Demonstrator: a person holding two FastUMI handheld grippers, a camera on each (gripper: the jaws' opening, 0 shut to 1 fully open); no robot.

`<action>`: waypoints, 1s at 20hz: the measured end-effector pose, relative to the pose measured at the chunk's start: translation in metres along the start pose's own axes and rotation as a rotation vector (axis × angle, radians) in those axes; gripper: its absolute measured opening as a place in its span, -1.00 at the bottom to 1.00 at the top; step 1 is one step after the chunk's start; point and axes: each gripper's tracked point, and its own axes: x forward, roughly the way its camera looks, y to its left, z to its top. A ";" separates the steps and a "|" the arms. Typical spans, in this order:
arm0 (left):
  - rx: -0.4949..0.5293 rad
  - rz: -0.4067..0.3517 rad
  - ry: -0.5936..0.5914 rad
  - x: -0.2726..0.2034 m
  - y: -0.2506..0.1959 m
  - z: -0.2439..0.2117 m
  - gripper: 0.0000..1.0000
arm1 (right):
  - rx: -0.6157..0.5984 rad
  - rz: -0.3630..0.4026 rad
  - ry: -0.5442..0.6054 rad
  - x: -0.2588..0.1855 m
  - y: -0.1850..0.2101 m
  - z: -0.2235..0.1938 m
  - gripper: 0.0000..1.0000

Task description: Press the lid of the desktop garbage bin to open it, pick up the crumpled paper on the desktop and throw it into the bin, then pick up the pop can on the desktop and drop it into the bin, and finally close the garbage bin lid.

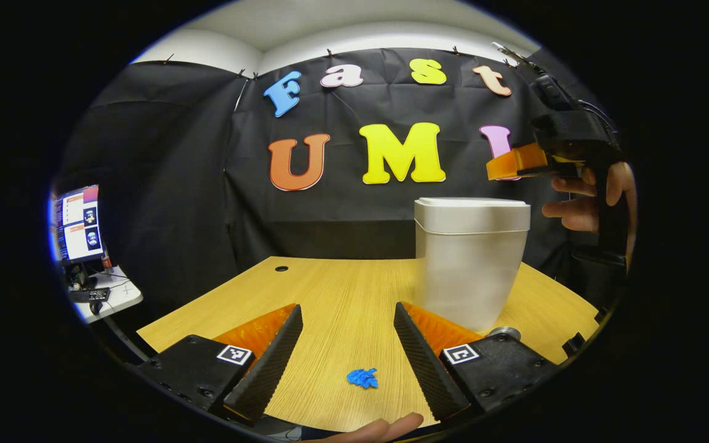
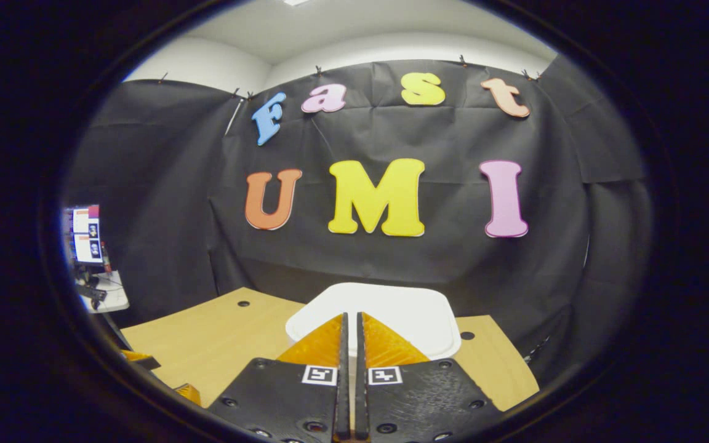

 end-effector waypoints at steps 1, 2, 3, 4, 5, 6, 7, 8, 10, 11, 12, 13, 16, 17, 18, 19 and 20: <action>0.004 0.008 -0.005 0.000 0.003 0.001 0.93 | 0.011 -0.007 0.019 0.005 0.000 -0.005 -0.93; 0.008 0.015 -0.011 0.000 0.005 0.003 0.93 | 0.013 -0.002 0.041 0.008 0.003 -0.009 -0.93; 0.008 0.016 -0.013 -0.001 0.006 0.004 0.93 | 0.011 -0.019 0.053 0.012 0.002 -0.012 -0.92; 0.005 0.013 -0.014 0.000 0.005 0.004 0.93 | -0.008 -0.047 0.067 0.014 -0.004 -0.014 -0.95; 0.003 0.009 -0.013 0.000 0.005 0.003 0.93 | -0.012 -0.060 0.066 0.016 -0.007 -0.014 -0.97; 0.001 0.008 -0.013 0.000 0.006 0.004 0.93 | -0.001 -0.064 0.078 0.018 -0.008 -0.017 -0.98; -0.001 0.008 -0.012 0.000 0.006 0.004 0.93 | 0.015 -0.064 0.107 0.019 -0.007 -0.026 -0.98; -0.002 0.005 -0.009 0.001 0.006 0.003 0.93 | 0.035 -0.018 0.151 0.019 0.000 -0.036 -0.99; -0.011 0.004 -0.002 0.001 0.008 0.002 0.94 | 0.056 -0.026 0.172 0.011 -0.004 -0.022 -0.94; -0.018 0.004 -0.003 0.001 0.010 0.002 0.93 | 0.068 -0.037 0.165 0.019 -0.003 -0.036 -0.97; -0.023 0.003 -0.003 0.002 0.011 0.004 0.93 | 0.052 -0.043 0.186 0.020 -0.003 -0.041 -0.97; -0.028 0.008 -0.002 0.002 0.014 0.003 0.93 | 0.075 -0.045 0.173 0.021 -0.002 -0.035 -0.98; -0.036 0.017 0.001 0.003 0.020 0.003 0.93 | 0.131 0.004 0.130 0.015 0.003 -0.025 -0.99; -0.036 0.019 0.000 0.004 0.021 0.003 0.93 | 0.149 0.022 0.108 0.015 0.005 -0.021 -0.99; -0.035 0.021 -0.002 0.005 0.022 0.003 0.93 | 0.151 0.022 0.095 0.014 0.004 -0.019 -0.99; -0.036 0.020 -0.003 0.006 0.023 0.003 0.93 | 0.148 0.023 0.081 0.010 0.004 -0.018 -0.99; -0.039 0.018 -0.001 0.007 0.023 0.002 0.93 | 0.148 0.032 0.067 0.004 0.005 -0.017 -0.99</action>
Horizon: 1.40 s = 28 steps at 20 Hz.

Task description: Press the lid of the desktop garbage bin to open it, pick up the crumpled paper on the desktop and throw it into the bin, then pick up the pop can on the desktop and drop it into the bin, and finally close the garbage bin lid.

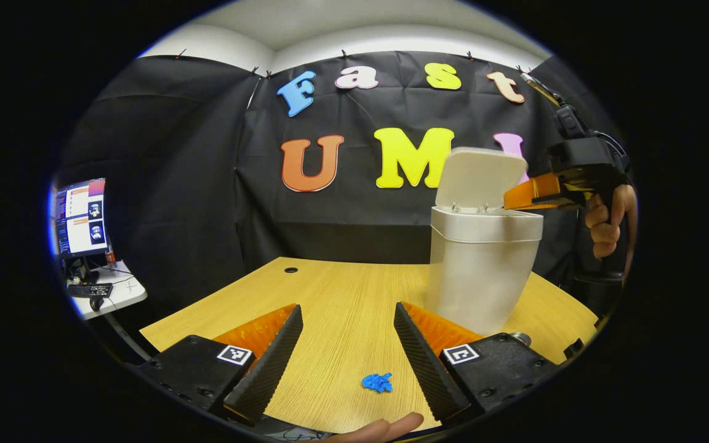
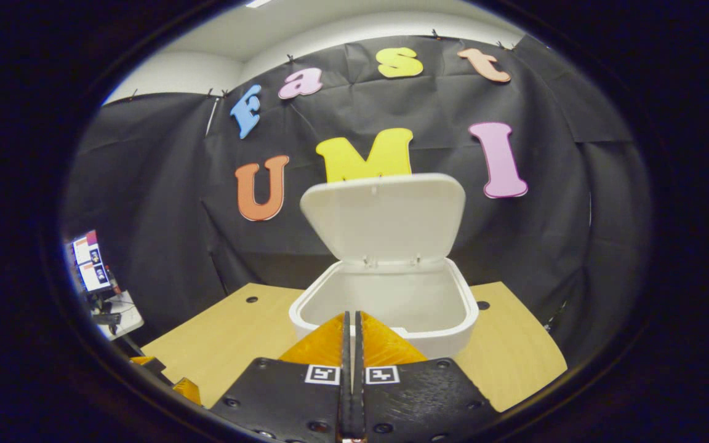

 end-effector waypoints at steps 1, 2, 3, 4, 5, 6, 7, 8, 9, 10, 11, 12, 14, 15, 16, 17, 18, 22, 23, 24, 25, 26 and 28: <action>-0.002 -0.003 0.006 0.000 -0.001 -0.001 0.94 | 0.002 0.008 -0.007 -0.007 0.003 -0.002 -0.99; -0.003 -0.010 0.010 0.001 -0.002 -0.003 0.93 | 0.005 0.015 -0.013 -0.013 0.003 -0.004 -0.94; -0.001 -0.017 0.016 0.002 -0.005 -0.005 0.94 | 0.003 0.026 -0.020 -0.019 0.005 -0.006 -0.99; 0.004 -0.021 0.023 0.003 -0.006 -0.007 0.94 | -0.005 0.034 -0.027 -0.026 0.006 -0.007 -0.99; 0.010 -0.025 0.028 0.004 -0.007 -0.009 0.94 | -0.015 0.048 -0.037 -0.032 0.008 -0.008 -0.99; 0.017 -0.029 0.035 0.005 -0.008 -0.012 0.93 | -0.028 0.050 -0.051 -0.036 0.008 -0.009 -0.92; 0.022 -0.032 0.042 0.006 -0.010 -0.015 0.93 | -0.034 0.052 -0.059 -0.042 0.005 -0.012 -0.97; 0.028 -0.037 0.053 0.007 -0.013 -0.019 0.93 | -0.029 0.058 -0.067 -0.049 0.003 -0.016 -0.82; 0.037 -0.045 0.066 0.010 -0.015 -0.022 0.94 | -0.021 0.075 -0.074 -0.056 0.005 -0.021 -0.58; 0.049 -0.050 0.077 0.012 -0.018 -0.025 0.93 | -0.008 0.063 -0.073 -0.061 0.000 -0.026 -0.03; 0.058 -0.053 0.078 0.014 -0.019 -0.025 0.93 | 0.005 0.057 -0.070 -0.065 -0.008 -0.033 0.11; 0.067 -0.052 0.081 0.016 -0.020 -0.027 0.94 | 0.011 0.061 -0.067 -0.070 -0.011 -0.037 0.42; 0.082 -0.055 0.097 0.020 -0.023 -0.036 0.94 | 0.004 0.061 -0.075 -0.075 -0.020 -0.042 0.58; 0.091 -0.058 0.108 0.022 -0.025 -0.040 0.94 | 0.001 0.065 -0.082 -0.079 -0.024 -0.045 0.70; 0.097 -0.058 0.123 0.024 -0.025 -0.046 0.94 | 0.004 0.068 -0.085 -0.081 -0.029 -0.048 0.84; 0.100 -0.061 0.142 0.028 -0.026 -0.051 0.94 | 0.015 0.081 -0.087 -0.086 -0.032 -0.051 0.89; 0.097 -0.074 0.175 0.031 -0.028 -0.060 0.94 | 0.030 0.099 -0.085 -0.091 -0.033 -0.055 0.91; 0.073 -0.149 0.315 0.036 -0.038 -0.093 0.94 | 0.069 0.199 -0.051 -0.116 -0.029 -0.080 0.91; 0.075 -0.160 0.340 0.038 -0.038 -0.100 0.94 | 0.077 0.238 -0.040 -0.124 -0.024 -0.087 0.91; 0.081 -0.169 0.358 0.040 -0.037 -0.106 0.94 | 0.082 0.263 -0.029 -0.131 -0.024 -0.094 0.91; 0.082 -0.175 0.375 0.043 -0.036 -0.112 0.94 | 0.081 0.273 -0.014 -0.134 -0.027 -0.102 0.90; 0.082 -0.175 0.395 0.046 -0.035 -0.118 0.94 | 0.072 0.274 -0.005 -0.137 -0.028 -0.108 0.91; 0.078 -0.191 0.440 0.047 -0.035 -0.133 0.94 | 0.038 0.244 0.010 -0.137 -0.036 -0.116 0.90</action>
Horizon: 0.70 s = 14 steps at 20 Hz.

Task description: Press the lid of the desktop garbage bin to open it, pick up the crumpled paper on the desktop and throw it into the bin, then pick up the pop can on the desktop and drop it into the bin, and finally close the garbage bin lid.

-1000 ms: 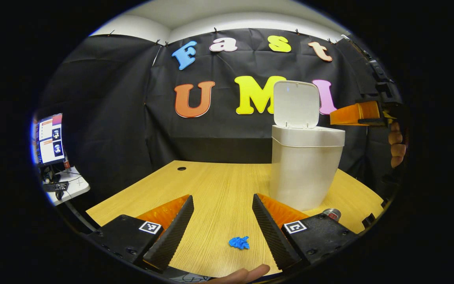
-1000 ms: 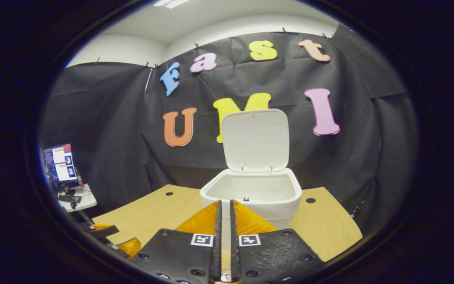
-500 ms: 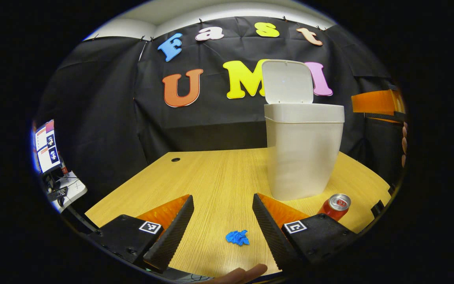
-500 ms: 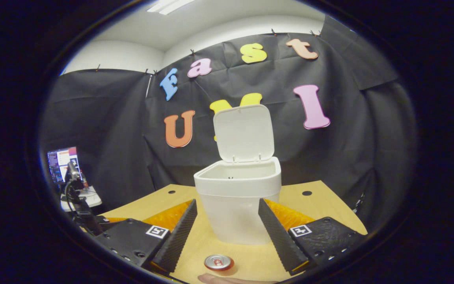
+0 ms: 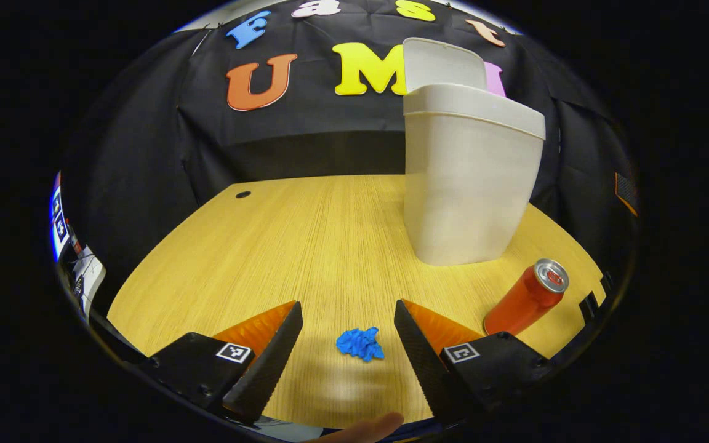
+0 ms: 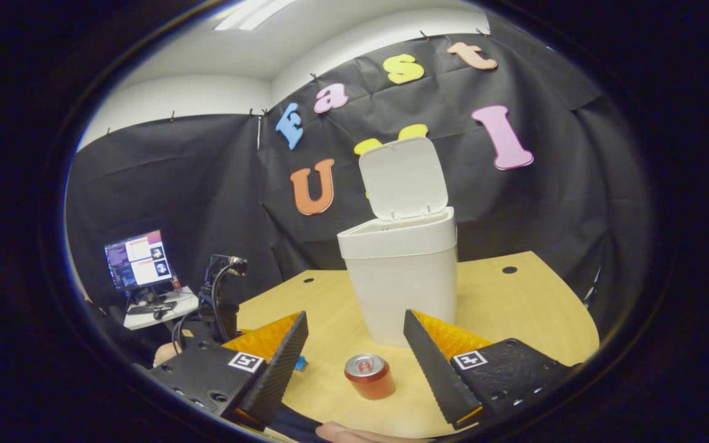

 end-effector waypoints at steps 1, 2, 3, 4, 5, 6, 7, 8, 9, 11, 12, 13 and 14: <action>0.001 -0.008 0.010 0.006 -0.001 -0.004 0.94 | -0.017 -0.014 0.003 0.000 -0.002 -0.003 0.90; 0.006 -0.021 0.025 0.011 -0.004 -0.009 0.94 | -0.033 -0.019 0.005 -0.001 -0.002 -0.006 0.92; 0.020 -0.050 0.045 0.015 -0.008 -0.015 0.94 | -0.048 -0.019 0.010 -0.001 0.001 -0.010 0.92; 0.034 -0.073 0.063 0.019 -0.010 -0.021 0.93 | -0.066 -0.023 0.023 0.001 0.002 -0.014 0.91; 0.043 -0.076 0.078 0.021 -0.010 -0.026 0.89 | -0.084 -0.034 0.035 0.002 0.002 -0.020 0.91; 0.045 -0.070 0.088 0.023 -0.008 -0.028 0.86 | -0.097 -0.049 0.039 0.004 0.003 -0.022 0.92; 0.044 -0.065 0.097 0.024 -0.007 -0.031 0.82 | -0.111 -0.058 0.043 0.004 0.004 -0.024 0.92; 0.043 -0.066 0.102 0.026 -0.008 -0.033 0.82 | -0.125 -0.073 0.051 0.006 0.005 -0.028 0.84; 0.042 -0.074 0.108 0.028 -0.005 -0.035 0.77 | -0.145 -0.104 0.065 0.008 0.003 -0.032 0.92; 0.039 -0.102 0.134 0.031 -0.004 -0.041 0.63 | -0.190 -0.165 0.073 0.010 -0.002 -0.035 0.91; 0.042 -0.104 0.145 0.033 -0.003 -0.042 0.56 | -0.206 -0.188 0.071 0.010 -0.002 -0.037 0.91; 0.046 -0.102 0.147 0.033 -0.008 -0.044 0.43 | -0.205 -0.199 0.075 0.011 0.000 -0.039 0.84; 0.046 -0.097 0.150 0.035 -0.009 -0.044 0.40 | -0.189 -0.200 0.081 0.012 0.004 -0.043 0.84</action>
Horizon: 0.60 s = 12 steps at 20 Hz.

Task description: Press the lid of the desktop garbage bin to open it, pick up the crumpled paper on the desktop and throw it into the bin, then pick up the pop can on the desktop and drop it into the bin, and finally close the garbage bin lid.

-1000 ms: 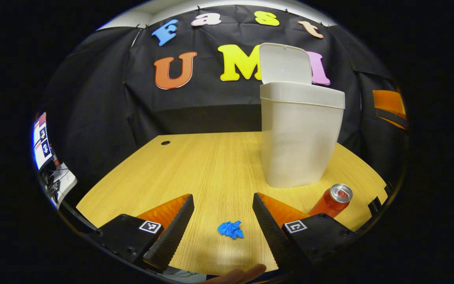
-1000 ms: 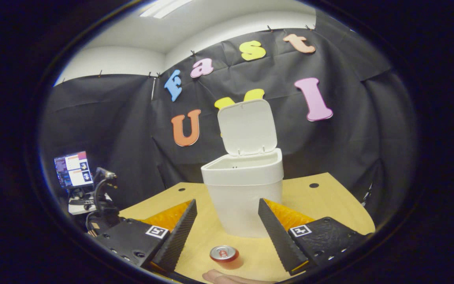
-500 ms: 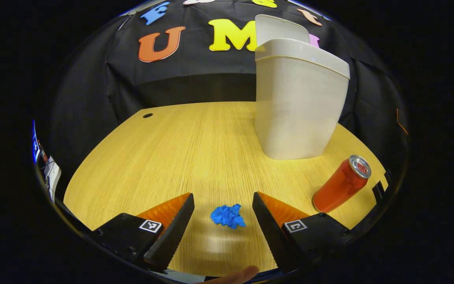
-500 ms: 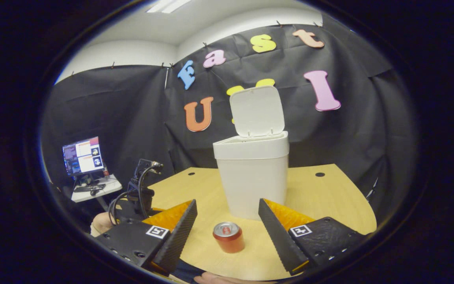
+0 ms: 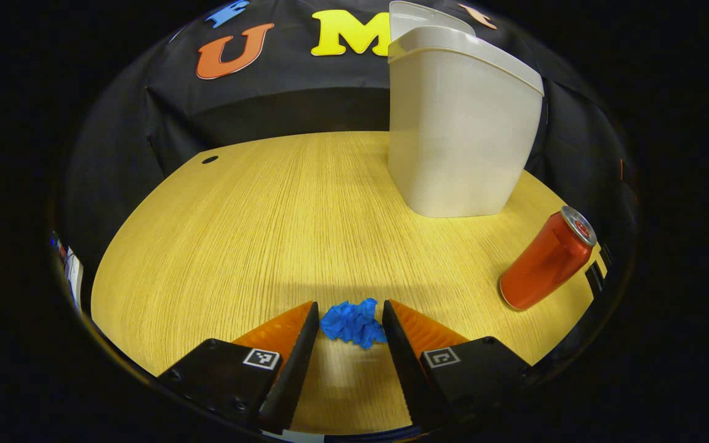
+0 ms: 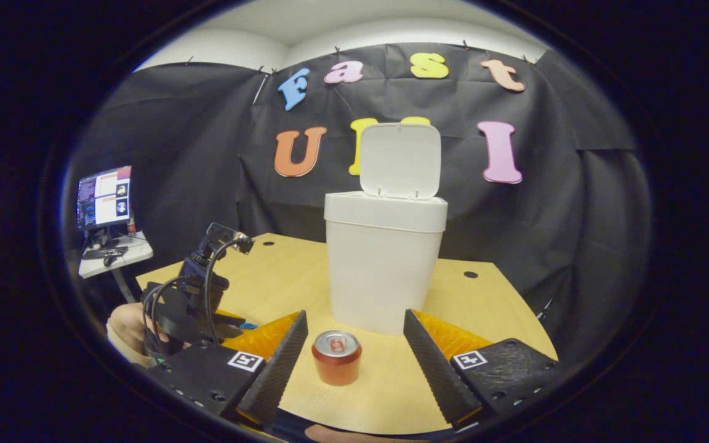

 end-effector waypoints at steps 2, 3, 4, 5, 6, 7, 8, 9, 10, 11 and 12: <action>-0.011 -0.001 0.007 0.001 0.000 -0.001 0.35 | 0.042 0.054 0.036 0.002 0.017 -0.007 0.91; -0.013 -0.001 0.010 0.002 0.000 -0.003 0.25 | 0.068 0.059 0.047 0.001 0.019 -0.009 0.91; -0.007 0.001 0.009 0.001 0.000 -0.002 0.19 | 0.078 0.053 0.051 0.002 0.017 -0.009 0.92; -0.001 0.003 0.004 -0.001 0.001 -0.002 0.12 | 0.076 0.044 0.052 0.003 0.014 -0.007 0.91; 0.007 0.010 -0.005 -0.003 0.002 0.001 0.10 | 0.075 0.028 0.050 0.005 0.011 -0.006 0.92; 0.013 0.019 -0.013 -0.005 0.005 0.002 0.00 | 0.078 0.010 0.048 0.006 0.005 -0.008 0.90; 0.014 0.027 -0.020 -0.005 0.007 0.004 -0.08 | 0.077 0.008 0.050 0.008 0.003 -0.007 0.90; 0.017 0.027 -0.026 -0.005 0.007 0.004 -0.19 | 0.080 0.017 0.054 0.009 0.005 -0.009 0.90; 0.020 0.026 -0.030 -0.006 0.006 0.006 -0.24 | 0.097 0.026 0.062 0.010 0.006 -0.010 0.90; 0.024 0.029 -0.038 -0.009 0.005 0.007 -0.29 | 0.111 0.037 0.074 0.013 0.006 -0.014 0.92; 0.024 0.033 -0.046 -0.010 0.005 0.010 -0.31 | 0.120 0.044 0.087 0.016 0.008 -0.017 0.92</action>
